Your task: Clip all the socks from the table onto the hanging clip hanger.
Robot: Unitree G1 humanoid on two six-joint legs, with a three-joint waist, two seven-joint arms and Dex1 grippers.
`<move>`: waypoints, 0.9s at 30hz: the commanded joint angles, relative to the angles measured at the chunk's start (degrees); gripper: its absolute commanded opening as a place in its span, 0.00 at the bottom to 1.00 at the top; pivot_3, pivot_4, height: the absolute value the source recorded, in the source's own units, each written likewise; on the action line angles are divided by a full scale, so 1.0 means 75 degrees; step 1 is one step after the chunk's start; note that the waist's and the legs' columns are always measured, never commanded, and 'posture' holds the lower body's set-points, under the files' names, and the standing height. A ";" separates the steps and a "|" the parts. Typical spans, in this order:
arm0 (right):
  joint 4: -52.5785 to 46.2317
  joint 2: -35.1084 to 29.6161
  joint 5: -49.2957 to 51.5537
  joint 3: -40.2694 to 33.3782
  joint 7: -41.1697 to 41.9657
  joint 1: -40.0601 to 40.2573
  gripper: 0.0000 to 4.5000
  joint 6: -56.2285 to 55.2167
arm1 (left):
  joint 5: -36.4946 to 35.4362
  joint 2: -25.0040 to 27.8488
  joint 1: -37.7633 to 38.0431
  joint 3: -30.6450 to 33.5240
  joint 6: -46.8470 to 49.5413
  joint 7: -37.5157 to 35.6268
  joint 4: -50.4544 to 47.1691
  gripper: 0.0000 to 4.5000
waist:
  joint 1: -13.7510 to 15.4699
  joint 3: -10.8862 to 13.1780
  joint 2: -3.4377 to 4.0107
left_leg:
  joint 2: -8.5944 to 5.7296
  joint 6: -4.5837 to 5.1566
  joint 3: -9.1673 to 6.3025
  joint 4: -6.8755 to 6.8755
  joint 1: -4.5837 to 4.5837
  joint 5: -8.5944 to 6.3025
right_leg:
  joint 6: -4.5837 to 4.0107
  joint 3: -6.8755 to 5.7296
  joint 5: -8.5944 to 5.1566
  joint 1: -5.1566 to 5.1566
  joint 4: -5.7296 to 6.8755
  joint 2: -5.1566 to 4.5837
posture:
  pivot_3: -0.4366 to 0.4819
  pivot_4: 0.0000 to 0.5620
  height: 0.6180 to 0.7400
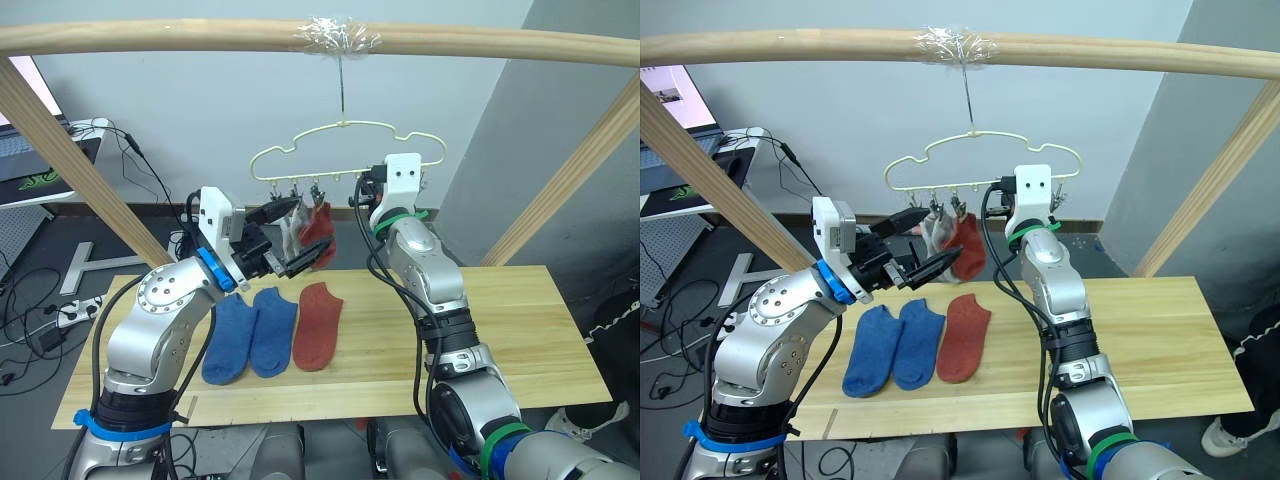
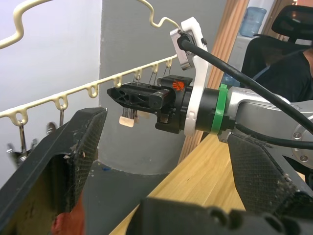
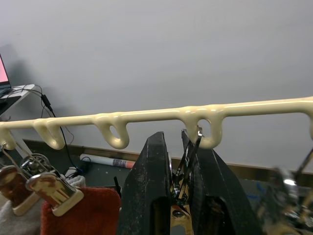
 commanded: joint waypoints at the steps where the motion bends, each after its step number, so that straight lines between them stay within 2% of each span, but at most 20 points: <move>1: -0.0453 -0.0147 0.0244 -0.0110 0.0204 -0.0010 0.03 0.0093 | 0.0186 0.0025 0.0168 -0.0014 -0.0086 0.0131 -0.0249 1.00 | -0.0001 0.0001 0.0001 | 0.0000 0.0000 0.0001 0.0000 0.0000 0.0000 | 0.0000 0.0001 0.0000 0.0000 -0.0001 0.0000 | 0.66 0.35 1.00; 5: -0.1095 -0.0316 0.0900 -0.0402 0.0461 0.0225 0.03 0.1269 | 0.1050 0.0180 0.1010 -0.0598 -0.0084 0.0280 0.0166 1.00 | -0.0014 0.0011 0.0018 | 0.0000 0.0001 0.0003 -0.0004 0.0000 -0.0001 | -0.0002 0.0005 -0.0001 0.0000 -0.0006 0.0000 | 0.64 0.35 1.00; 10: -0.2027 -0.0259 0.1953 -0.1003 0.0345 0.0319 0.03 0.3076 | 0.1960 -0.0271 0.1604 -0.1289 -0.0077 0.0877 0.1400 1.00 | -0.0017 0.0030 0.0040 | 0.0001 0.0002 0.0000 -0.0005 -0.0001 -0.0001 | -0.0002 0.0002 -0.0005 -0.0005 -0.0003 -0.0002 | 0.62 0.36 1.00; 14: -0.2436 -0.0291 0.2286 -0.1214 0.0151 0.0284 0.03 0.3865 | 0.2803 -0.0782 0.1283 -0.1951 -0.0486 0.1225 0.2735 1.00 | -0.0002 0.0035 0.0048 | -0.0001 0.0002 0.0001 -0.0003 -0.0001 -0.0001 | -0.0002 0.0004 -0.0005 -0.0005 -0.0003 -0.0002 | 0.60 0.36 1.00; 20: -0.2829 -0.0313 0.2591 -0.1350 -0.0102 0.0199 0.03 0.4496 | 0.3566 -0.1545 0.0577 -0.2538 -0.0681 0.1414 0.4697 1.00 | -0.0026 0.0034 0.0048 | -0.0003 0.0002 0.0002 -0.0002 -0.0018 -0.0001 | 0.0001 0.0001 -0.0004 -0.0012 -0.0010 -0.0002 | 0.58 0.35 1.00; 24: -0.2891 -0.0369 0.2635 -0.1303 -0.0166 0.0180 0.03 0.4607 | 0.3950 -0.1716 0.0262 -0.2814 -0.0677 0.1301 0.5660 1.00 | -0.0032 0.0033 0.0047 | -0.0003 0.0002 -0.0002 -0.0002 -0.0047 -0.0001 | 0.0003 -0.0004 -0.0003 -0.0045 0.0003 0.0000 | 0.57 0.35 1.00; 27: -0.2896 -0.0400 0.2650 -0.1250 -0.0201 0.0158 0.03 0.4618 | 0.4032 -0.1715 0.0228 -0.2871 -0.0780 0.1120 0.5819 0.87 | -0.0042 0.0028 0.0047 | -0.0003 0.0002 -0.0002 0.0000 -0.0046 0.0000 | 0.0003 -0.0002 -0.0002 -0.0048 0.0014 0.0000 | 0.57 0.34 1.00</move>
